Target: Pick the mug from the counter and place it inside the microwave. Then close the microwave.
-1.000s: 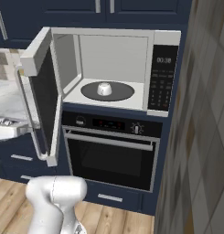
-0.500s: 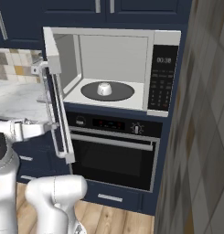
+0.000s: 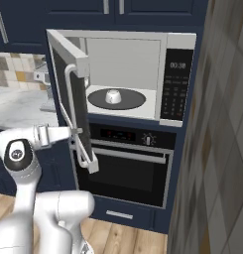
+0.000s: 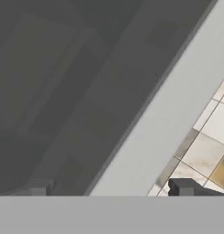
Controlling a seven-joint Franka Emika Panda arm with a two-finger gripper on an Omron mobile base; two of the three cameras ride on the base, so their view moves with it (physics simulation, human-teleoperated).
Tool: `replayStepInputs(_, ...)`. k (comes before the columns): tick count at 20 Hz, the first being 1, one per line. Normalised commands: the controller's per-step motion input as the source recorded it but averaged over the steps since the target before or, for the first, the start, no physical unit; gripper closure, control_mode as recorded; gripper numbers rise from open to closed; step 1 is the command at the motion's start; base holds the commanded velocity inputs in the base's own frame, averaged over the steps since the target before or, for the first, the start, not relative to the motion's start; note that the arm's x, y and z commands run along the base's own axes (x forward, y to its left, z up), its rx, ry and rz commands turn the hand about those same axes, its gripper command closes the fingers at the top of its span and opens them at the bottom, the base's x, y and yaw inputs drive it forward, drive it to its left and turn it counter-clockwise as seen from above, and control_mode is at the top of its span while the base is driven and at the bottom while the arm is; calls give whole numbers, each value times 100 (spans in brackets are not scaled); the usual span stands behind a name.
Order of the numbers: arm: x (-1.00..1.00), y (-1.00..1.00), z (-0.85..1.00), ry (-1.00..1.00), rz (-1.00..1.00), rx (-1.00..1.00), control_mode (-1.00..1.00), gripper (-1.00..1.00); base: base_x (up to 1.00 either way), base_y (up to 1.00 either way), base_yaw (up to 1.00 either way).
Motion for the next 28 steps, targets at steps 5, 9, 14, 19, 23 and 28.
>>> replayStepInputs(5, 41, -45, 13, 15, 1, 0, -100, -100, 0, 0, 0)
replayStepInputs(9, 43, -48, 5, 13, 2, 0, -100, -100, 0, 0, 0)
replayStepInputs(14, 36, -37, 0, 1, 2, 0, -100, -100, 0, 0, 0)
replayStepInputs(19, 24, -14, 0, -1, 1, 0, -100, -100, 0, 0, 0)
replayStepInputs(23, 31, -17, 0, -4, 2, 0, -100, -100, 0, 0, 0)
replayStepInputs(28, 50, -33, 0, 0, 3, 0, -100, -100, 0, 0, 0)
